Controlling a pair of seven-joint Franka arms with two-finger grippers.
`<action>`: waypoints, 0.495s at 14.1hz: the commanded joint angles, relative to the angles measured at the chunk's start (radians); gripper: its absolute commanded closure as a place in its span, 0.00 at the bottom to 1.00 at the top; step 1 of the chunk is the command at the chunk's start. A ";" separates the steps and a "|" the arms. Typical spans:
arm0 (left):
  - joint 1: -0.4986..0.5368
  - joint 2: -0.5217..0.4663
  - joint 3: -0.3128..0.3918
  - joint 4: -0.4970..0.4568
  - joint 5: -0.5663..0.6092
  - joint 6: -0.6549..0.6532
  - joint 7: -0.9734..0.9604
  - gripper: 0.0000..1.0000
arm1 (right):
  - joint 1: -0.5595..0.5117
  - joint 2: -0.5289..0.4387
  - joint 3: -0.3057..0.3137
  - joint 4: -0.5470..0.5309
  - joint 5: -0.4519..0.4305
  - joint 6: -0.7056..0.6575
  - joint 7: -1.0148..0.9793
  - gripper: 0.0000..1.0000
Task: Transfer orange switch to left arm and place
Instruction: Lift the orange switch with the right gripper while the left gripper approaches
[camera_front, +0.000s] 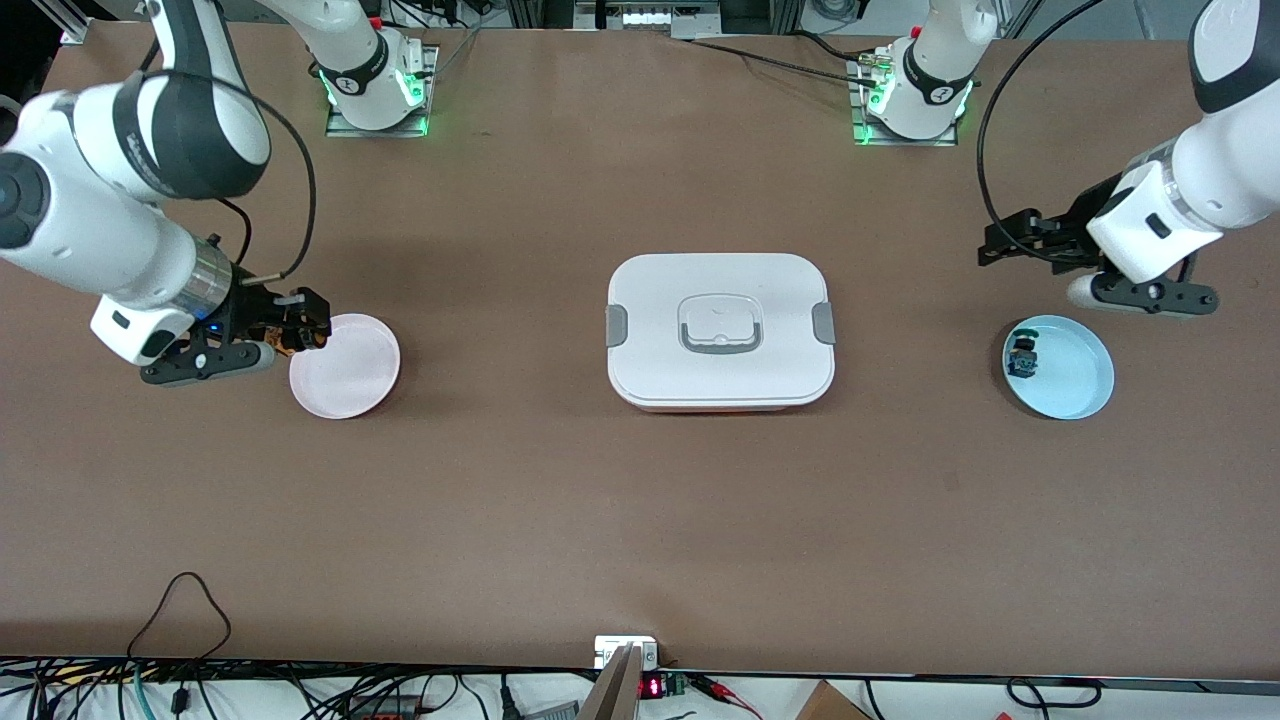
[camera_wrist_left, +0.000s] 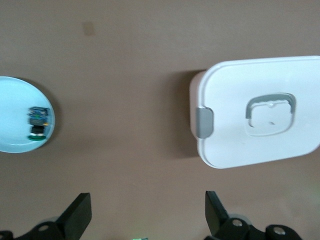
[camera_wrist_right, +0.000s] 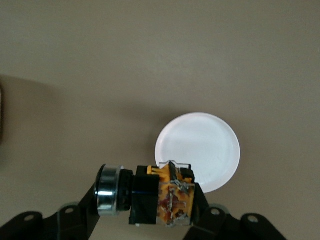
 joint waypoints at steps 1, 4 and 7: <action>-0.006 0.051 0.003 0.042 -0.162 -0.099 0.015 0.00 | 0.044 -0.028 0.005 0.040 0.020 -0.014 -0.087 0.99; -0.001 0.108 0.003 0.042 -0.302 -0.234 0.016 0.00 | 0.052 -0.064 0.025 0.041 0.200 -0.010 -0.211 1.00; -0.010 0.166 0.000 0.041 -0.470 -0.319 0.018 0.00 | 0.065 -0.071 0.041 0.041 0.371 0.026 -0.405 1.00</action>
